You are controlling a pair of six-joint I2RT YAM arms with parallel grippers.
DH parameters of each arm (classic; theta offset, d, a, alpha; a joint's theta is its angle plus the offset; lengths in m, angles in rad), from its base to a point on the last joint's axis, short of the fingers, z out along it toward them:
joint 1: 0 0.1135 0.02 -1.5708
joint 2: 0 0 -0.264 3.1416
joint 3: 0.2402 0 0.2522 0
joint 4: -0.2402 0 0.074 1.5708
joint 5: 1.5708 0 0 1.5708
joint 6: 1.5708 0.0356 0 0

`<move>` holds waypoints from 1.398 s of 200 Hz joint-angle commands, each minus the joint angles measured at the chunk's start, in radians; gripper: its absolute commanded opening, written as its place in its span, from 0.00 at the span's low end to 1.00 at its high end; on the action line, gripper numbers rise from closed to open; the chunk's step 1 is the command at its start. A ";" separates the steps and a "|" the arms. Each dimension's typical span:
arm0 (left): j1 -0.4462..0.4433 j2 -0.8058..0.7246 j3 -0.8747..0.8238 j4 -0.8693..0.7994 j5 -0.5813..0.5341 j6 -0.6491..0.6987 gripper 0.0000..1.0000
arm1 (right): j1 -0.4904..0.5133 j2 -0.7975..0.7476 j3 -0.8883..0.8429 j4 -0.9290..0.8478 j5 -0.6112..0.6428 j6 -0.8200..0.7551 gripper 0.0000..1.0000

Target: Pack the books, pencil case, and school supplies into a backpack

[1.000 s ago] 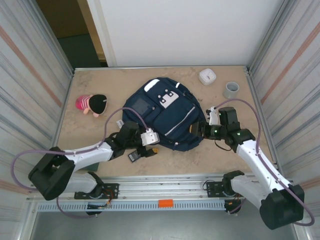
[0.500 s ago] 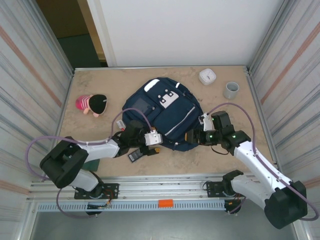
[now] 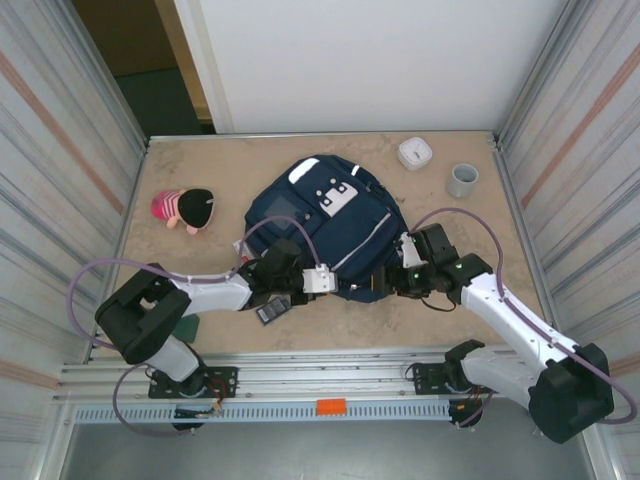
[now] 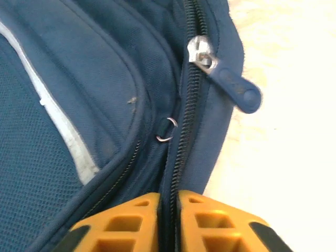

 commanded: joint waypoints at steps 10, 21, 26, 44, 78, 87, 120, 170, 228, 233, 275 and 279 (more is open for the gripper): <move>-0.017 0.008 0.010 0.041 0.078 -0.073 0.03 | 0.100 -0.026 0.076 -0.137 0.175 0.027 0.55; -0.017 0.008 -0.002 0.078 0.089 -0.106 0.01 | 0.145 -0.012 0.081 -0.130 0.218 0.059 0.55; -0.016 0.008 -0.006 0.088 0.091 -0.122 0.00 | 0.165 -0.003 0.086 -0.129 0.238 0.073 0.55; -0.017 0.003 -0.014 0.108 0.103 -0.172 0.00 | 0.241 0.040 0.102 -0.117 0.307 0.114 0.54; -0.017 0.008 -0.015 0.132 0.163 -0.237 0.00 | 0.365 0.115 0.116 -0.021 0.415 0.181 0.53; -0.017 0.010 -0.012 0.130 0.175 -0.246 0.00 | 0.386 0.134 0.111 0.015 0.437 0.197 0.52; -0.010 0.004 -0.019 0.145 0.209 -0.268 0.00 | 0.404 0.186 0.087 0.131 0.474 0.238 0.52; 0.010 -0.012 -0.028 0.160 0.241 -0.267 0.00 | 0.399 0.292 0.121 0.141 0.585 0.224 0.48; 0.034 -0.032 -0.040 0.150 0.246 -0.262 0.00 | 0.394 0.322 0.155 0.045 0.670 0.213 0.25; 0.035 -0.032 -0.039 0.149 0.245 -0.260 0.00 | 0.393 0.319 0.155 0.040 0.671 0.211 0.24; 0.046 -0.028 -0.035 0.130 0.226 -0.255 0.00 | 0.373 0.282 0.145 0.004 0.647 0.198 0.13; 0.046 -0.029 -0.034 0.130 0.224 -0.253 0.00 | 0.370 0.280 0.143 0.001 0.646 0.195 0.11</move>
